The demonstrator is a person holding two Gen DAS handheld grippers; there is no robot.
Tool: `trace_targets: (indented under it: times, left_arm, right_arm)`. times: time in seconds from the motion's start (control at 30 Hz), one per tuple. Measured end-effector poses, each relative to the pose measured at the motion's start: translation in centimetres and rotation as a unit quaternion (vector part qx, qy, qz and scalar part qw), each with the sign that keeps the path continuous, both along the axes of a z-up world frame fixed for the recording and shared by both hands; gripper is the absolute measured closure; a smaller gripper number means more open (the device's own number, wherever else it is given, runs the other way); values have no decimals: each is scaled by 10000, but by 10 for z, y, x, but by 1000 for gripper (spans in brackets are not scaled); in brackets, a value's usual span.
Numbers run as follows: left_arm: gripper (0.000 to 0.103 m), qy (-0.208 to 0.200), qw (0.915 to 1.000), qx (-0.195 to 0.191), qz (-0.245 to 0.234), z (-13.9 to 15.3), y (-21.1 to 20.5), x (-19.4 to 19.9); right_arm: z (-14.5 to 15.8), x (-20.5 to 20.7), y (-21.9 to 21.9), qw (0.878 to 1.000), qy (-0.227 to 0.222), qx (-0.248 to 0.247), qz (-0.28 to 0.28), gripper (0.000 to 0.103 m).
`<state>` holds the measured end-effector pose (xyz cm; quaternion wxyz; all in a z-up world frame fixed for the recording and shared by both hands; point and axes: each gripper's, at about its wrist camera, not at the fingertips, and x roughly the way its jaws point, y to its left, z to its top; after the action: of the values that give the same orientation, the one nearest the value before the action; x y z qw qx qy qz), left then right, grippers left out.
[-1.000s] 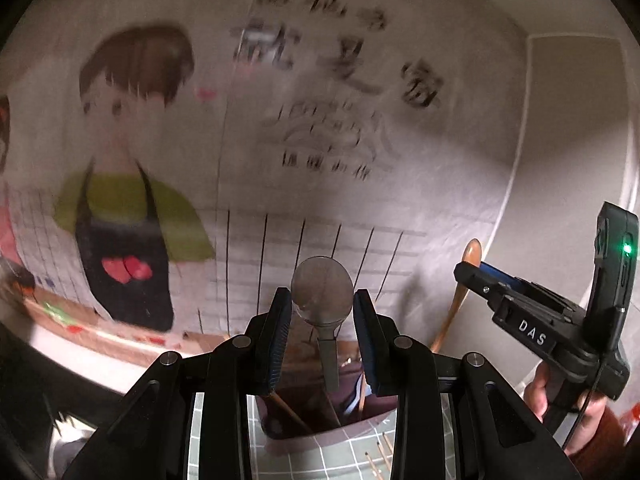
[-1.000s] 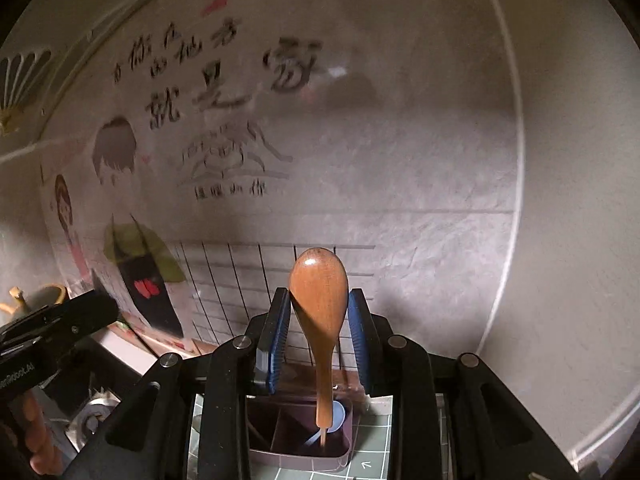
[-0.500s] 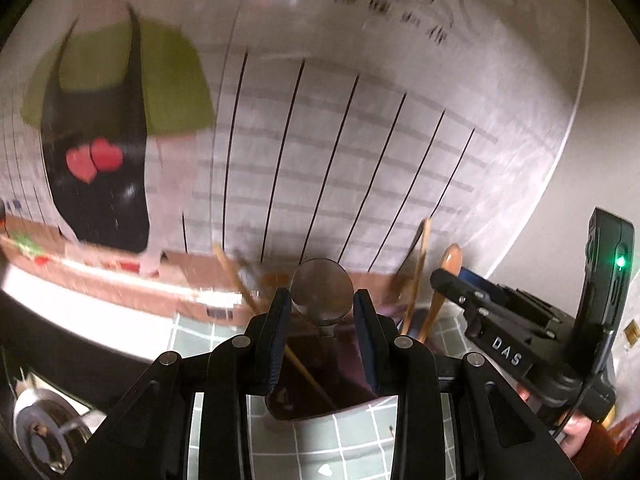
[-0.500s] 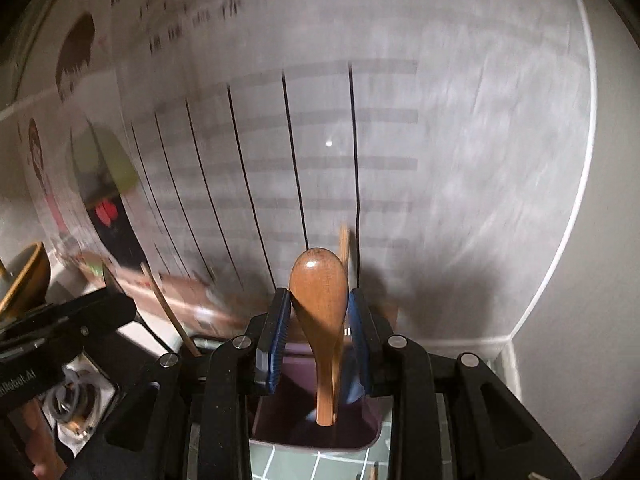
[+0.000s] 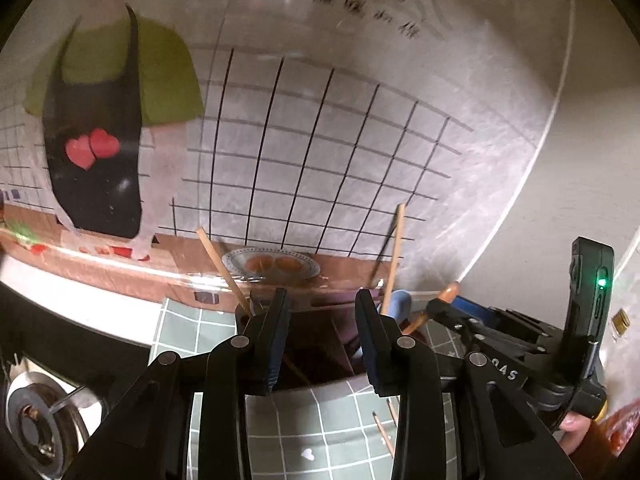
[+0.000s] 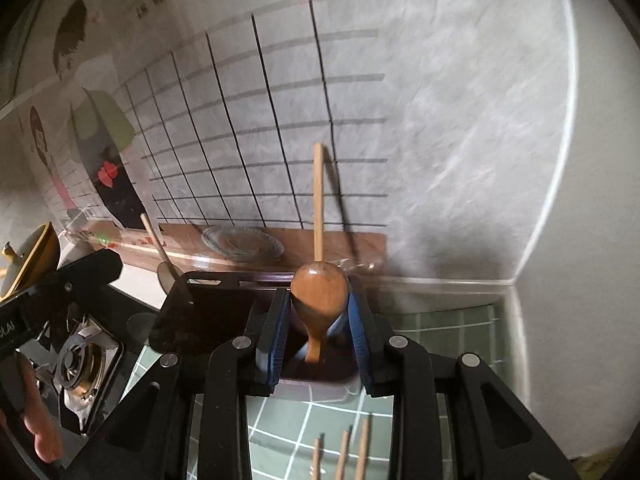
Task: Organize utensils
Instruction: 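Lower both spoons into the purple caddy and open both grippers, then move both grippers back over the wooden chopsticks on the mat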
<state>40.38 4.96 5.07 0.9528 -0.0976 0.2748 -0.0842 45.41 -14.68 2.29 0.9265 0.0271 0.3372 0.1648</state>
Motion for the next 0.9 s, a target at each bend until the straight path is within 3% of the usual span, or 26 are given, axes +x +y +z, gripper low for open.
trace_targets:
  times: [0.23,0.47,0.7,0.9]
  left_arm:
    - [67,34,9998,183,82,-8,3,-52]
    - [68,521,9981,143,310,-40,13,-102]
    - [67,852,9952,247,403,-85,8,-155]
    - [68,1283,9901,-77,567,-124,12,-194]
  right_arm:
    - [15,-46,-17,9995,-229,-197,-19,74]
    - [15,-94,-35,9993,-176,-285,-135,74]
    - [-8,-138,-48,9987,81,-450,-239,74]
    - [-42,-168,-52,9954,401,-814,-297,73]
